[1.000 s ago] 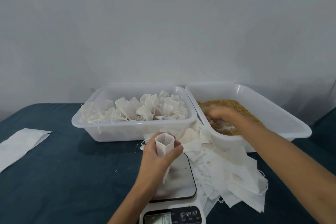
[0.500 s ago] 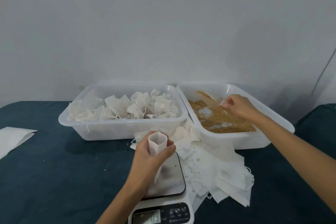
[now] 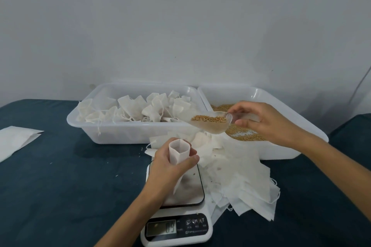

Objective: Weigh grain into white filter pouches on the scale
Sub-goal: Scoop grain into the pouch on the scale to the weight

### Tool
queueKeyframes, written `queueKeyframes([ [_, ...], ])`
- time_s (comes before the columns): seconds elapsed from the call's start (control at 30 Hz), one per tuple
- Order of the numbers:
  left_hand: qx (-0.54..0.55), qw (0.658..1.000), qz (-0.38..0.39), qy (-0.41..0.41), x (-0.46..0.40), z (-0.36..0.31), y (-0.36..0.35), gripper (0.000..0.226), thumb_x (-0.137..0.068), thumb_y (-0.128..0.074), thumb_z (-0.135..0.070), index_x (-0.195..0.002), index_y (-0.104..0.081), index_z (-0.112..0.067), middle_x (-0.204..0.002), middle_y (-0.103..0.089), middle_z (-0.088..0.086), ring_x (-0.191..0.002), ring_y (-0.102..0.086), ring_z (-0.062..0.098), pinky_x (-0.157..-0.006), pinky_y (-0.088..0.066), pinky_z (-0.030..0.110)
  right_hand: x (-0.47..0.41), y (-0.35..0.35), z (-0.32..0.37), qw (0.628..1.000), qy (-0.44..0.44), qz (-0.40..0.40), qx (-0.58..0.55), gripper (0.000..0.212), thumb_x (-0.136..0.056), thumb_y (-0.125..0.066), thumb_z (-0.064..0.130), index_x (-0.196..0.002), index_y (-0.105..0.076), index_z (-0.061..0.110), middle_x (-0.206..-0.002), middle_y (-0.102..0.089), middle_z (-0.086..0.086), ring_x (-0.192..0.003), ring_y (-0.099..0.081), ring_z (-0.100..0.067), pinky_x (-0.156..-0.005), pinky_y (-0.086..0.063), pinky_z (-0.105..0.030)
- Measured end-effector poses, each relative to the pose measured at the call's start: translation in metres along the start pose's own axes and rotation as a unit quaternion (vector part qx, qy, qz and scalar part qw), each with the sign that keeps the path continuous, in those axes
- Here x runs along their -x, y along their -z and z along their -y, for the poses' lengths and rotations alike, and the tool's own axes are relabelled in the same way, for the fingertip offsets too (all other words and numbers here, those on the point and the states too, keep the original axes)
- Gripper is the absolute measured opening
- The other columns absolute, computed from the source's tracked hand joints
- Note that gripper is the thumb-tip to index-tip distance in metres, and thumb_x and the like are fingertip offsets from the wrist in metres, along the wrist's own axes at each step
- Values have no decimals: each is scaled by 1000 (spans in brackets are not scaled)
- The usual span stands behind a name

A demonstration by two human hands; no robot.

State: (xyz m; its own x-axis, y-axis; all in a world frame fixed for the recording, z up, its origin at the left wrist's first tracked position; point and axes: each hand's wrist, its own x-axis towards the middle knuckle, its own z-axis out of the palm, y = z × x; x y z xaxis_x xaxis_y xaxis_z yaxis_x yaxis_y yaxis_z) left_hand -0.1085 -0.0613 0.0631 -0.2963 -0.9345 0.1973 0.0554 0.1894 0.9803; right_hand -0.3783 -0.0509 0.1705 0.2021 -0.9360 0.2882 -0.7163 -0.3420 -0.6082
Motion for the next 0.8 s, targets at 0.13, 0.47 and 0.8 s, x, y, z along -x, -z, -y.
queueKeyframes([
  [0.13,6,1000,2,4,0,1,0,31,-77,-82,-28,-100,-69,-13,-93,-77,-4,-86,-71,13,-77,-57,27,2,2,14,991,46,6,125,24,-92,-70,17,-115,-70,25,-105,-69,24,-107,-58,13,-111,-33,-30],
  [0.47,13,1000,9,7,-1,6,0,24,-87,-84,-14,-104,-67,-12,-97,-78,-2,-84,-71,5,-72,-56,17,-8,8,20,950,114,-24,289,33,-87,-74,16,-111,-68,37,-105,-64,22,-105,-55,-3,-123,-7,-44],
  [0.8,31,999,13,21,-2,7,2,29,-88,-82,-12,-113,-67,-14,-99,-78,0,-86,-71,5,-74,-55,19,-8,6,35,929,133,-35,343,30,-86,-75,10,-113,-72,23,-105,-69,6,-107,-61,-24,-123,-7,-54],
])
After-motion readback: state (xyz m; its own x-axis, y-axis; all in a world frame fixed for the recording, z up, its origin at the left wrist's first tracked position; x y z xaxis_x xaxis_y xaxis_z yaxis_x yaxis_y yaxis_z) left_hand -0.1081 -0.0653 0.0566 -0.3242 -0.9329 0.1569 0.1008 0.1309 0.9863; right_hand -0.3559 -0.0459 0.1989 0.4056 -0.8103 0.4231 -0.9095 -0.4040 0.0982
